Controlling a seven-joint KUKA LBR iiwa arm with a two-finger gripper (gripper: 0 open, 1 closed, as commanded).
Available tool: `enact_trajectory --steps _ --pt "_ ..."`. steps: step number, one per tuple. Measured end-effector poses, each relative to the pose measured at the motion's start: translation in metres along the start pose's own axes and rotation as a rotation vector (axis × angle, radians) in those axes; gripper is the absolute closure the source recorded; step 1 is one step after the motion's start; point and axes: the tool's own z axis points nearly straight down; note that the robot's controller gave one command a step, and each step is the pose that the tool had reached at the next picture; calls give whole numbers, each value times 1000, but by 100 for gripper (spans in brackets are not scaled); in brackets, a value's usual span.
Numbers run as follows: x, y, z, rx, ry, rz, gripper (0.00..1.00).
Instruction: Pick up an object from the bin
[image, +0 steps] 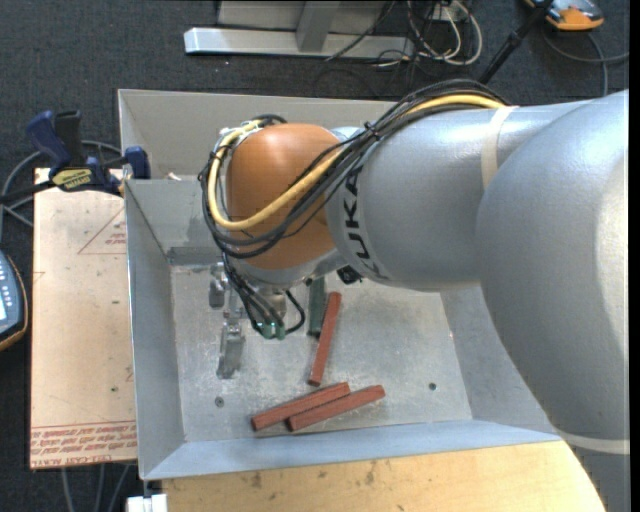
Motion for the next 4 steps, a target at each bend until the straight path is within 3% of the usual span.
enact_trajectory --steps 1,2,3,4 --pt "68 -29 104 -3 -9 96 0" --pt "64 -107 99 0 -18 44 0" --pt "67 -103 100 -2 -8 37 100" --pt "52 -104 -47 -4 -18 28 100"
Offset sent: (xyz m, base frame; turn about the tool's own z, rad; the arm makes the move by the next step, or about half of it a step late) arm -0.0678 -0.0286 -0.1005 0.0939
